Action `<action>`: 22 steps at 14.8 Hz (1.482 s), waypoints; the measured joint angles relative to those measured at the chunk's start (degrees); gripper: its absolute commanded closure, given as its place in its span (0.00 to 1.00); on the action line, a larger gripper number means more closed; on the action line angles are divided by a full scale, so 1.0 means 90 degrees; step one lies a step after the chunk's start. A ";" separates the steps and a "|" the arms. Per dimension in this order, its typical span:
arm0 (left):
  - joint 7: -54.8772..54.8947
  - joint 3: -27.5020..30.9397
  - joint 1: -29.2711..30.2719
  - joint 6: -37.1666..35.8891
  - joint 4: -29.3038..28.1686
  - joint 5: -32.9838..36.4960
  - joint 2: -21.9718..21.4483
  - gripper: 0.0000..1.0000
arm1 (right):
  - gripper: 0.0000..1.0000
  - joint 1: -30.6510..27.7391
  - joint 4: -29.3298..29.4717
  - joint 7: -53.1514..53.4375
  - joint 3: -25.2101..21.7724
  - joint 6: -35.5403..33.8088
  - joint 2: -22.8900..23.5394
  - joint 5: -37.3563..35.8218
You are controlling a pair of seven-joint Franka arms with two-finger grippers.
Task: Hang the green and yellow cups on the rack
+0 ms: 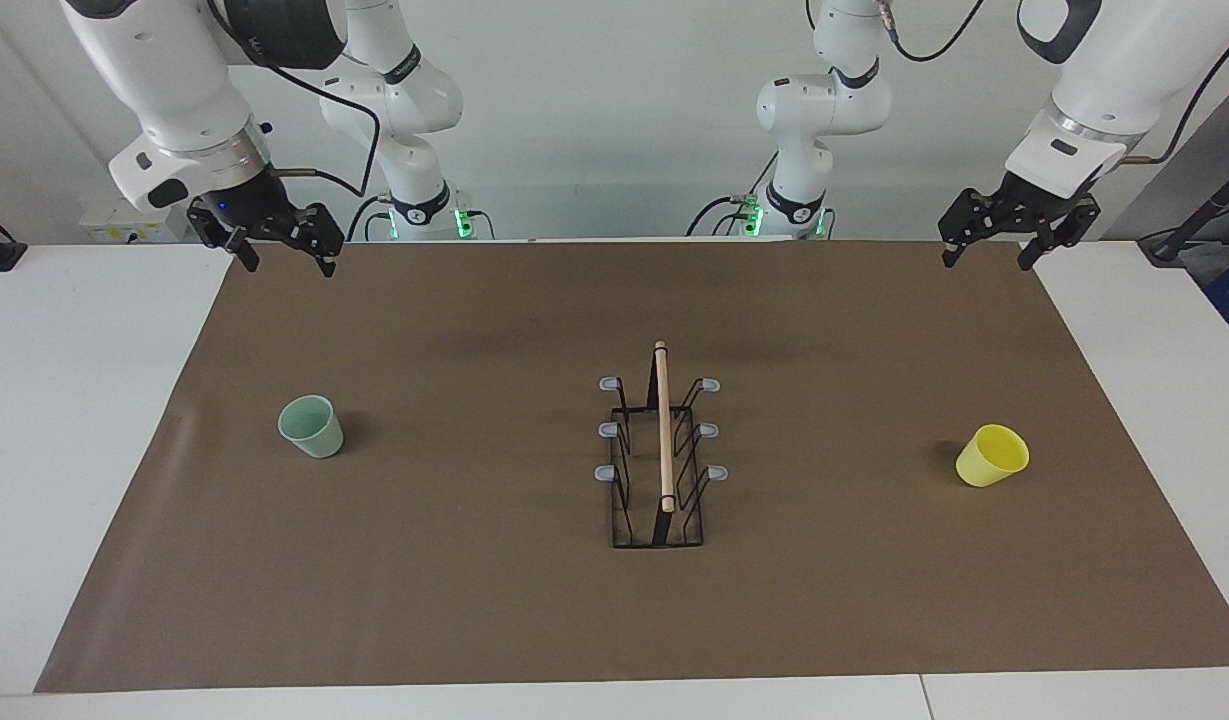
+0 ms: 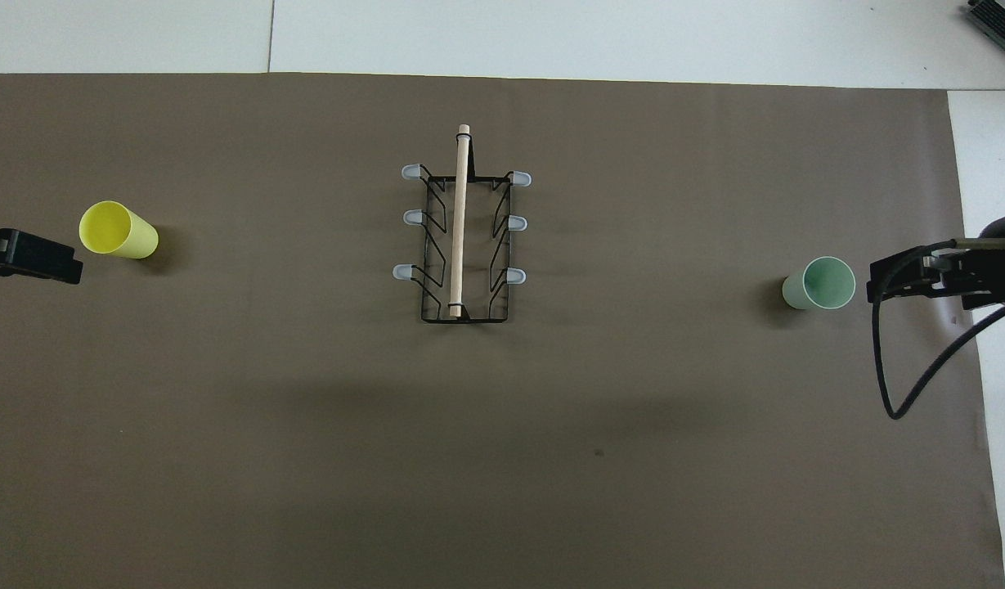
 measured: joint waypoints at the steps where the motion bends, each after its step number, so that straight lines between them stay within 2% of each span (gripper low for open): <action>1: 0.0009 -0.0002 0.0001 0.0000 -0.0002 -0.0001 -0.0001 0.00 | 0.00 0.0002 0.0000 -0.0019 0.0000 0.0006 0.0000 0.0000; 12: 0.0075 -0.0045 0.0016 0.0086 -0.0045 -0.0011 -0.0016 0.00 | 0.00 -0.0170 -0.0138 -0.0043 -0.0008 0.0042 -0.0001 0.0000; 16: 0.0075 -0.0015 0.0022 0.0144 0.0006 -0.0010 0.0028 0.00 | 0.00 -0.0164 -0.0583 -0.0043 0.0026 0.0461 -0.0132 0.0039; 19: 0.0072 -0.0009 0.0026 0.0164 0.0418 -0.0011 0.0375 0.00 | 0.00 -0.0162 -0.0746 -0.0043 0.0045 0.0920 -0.0182 0.0139; 22: 0.0066 0.0023 0.0109 0.0188 0.1009 -0.0011 0.1005 0.00 | 0.00 -0.0162 -0.0637 -0.0046 0.0045 0.1037 0.0043 0.0139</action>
